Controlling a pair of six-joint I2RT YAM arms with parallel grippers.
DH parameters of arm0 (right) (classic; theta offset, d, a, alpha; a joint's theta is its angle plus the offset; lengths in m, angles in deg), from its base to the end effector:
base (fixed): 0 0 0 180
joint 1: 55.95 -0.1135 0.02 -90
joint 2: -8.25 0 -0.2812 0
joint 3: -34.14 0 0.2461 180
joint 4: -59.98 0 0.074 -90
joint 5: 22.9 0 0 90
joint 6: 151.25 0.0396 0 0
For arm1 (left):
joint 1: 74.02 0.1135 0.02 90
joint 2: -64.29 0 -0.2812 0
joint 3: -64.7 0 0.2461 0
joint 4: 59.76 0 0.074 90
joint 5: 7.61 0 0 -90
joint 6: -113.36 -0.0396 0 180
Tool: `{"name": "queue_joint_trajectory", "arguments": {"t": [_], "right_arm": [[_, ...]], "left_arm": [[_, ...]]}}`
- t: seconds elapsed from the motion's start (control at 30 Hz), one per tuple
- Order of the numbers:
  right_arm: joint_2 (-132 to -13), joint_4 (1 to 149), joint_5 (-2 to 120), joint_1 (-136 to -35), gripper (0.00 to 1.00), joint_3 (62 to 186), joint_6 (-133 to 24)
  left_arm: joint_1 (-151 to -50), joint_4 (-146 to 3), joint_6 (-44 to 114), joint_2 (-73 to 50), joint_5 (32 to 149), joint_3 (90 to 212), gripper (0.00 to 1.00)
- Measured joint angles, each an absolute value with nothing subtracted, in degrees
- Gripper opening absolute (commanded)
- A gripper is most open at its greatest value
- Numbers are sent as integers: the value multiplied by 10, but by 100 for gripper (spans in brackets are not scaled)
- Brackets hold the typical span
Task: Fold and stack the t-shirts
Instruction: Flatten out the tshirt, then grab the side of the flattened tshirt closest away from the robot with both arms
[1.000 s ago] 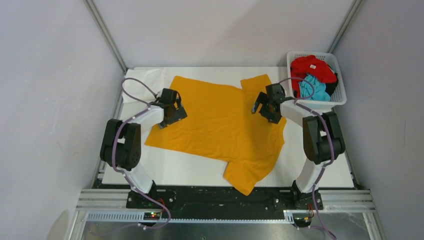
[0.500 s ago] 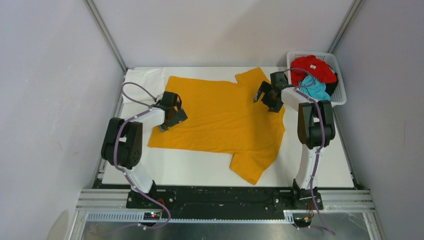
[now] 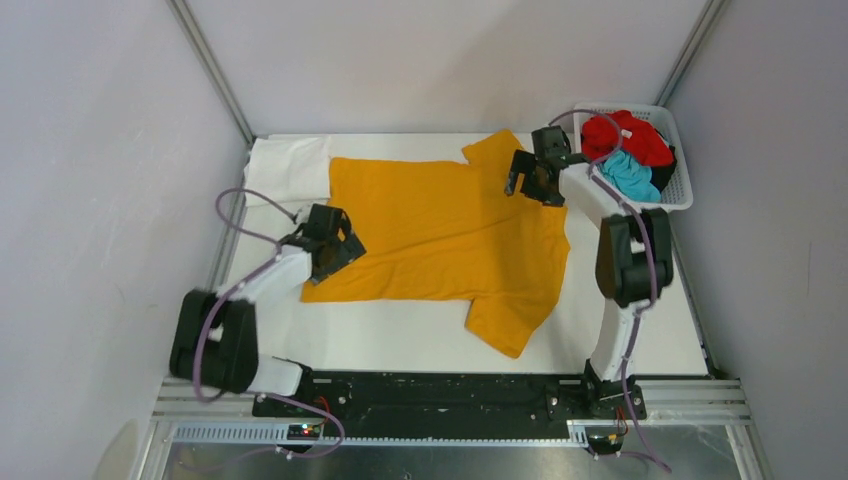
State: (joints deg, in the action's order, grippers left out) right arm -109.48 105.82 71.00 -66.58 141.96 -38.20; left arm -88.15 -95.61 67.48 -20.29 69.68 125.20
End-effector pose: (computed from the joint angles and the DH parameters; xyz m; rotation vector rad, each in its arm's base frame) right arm 0.4498 0.0817 0.2262 0.3020 2.5288 0.1443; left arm 0.2684 -0.0586 0.1956 -0.7413 2.4694 -0.0862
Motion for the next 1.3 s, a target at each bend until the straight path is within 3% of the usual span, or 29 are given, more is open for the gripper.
{"name": "queue_joint_trajectory", "arguments": {"t": [0.27,0.43,0.57,0.8,1.07,1.2,1.3], "right_arm": [[-715,997,744,-785,100,1141,-400],[-622,991,759,-834,99,1023,-378],[-620,1010,762,-852,99,975,-365],[-600,1010,771,-855,99,972,-358],[-600,1008,781,-855,99,972,-358],[-600,1008,787,-855,99,972,-358],[-601,1008,789,-855,99,972,-358]], "left_arm": [[-811,-994,699,46,661,1128,100],[-757,-1028,705,60,662,1064,97],[-750,-1038,716,33,658,1058,84],[-746,-1020,734,-42,637,1092,46],[-746,-990,734,-82,639,1111,27],[-745,-982,734,-86,651,1112,3],[-745,-977,733,-89,660,1113,0]]}}
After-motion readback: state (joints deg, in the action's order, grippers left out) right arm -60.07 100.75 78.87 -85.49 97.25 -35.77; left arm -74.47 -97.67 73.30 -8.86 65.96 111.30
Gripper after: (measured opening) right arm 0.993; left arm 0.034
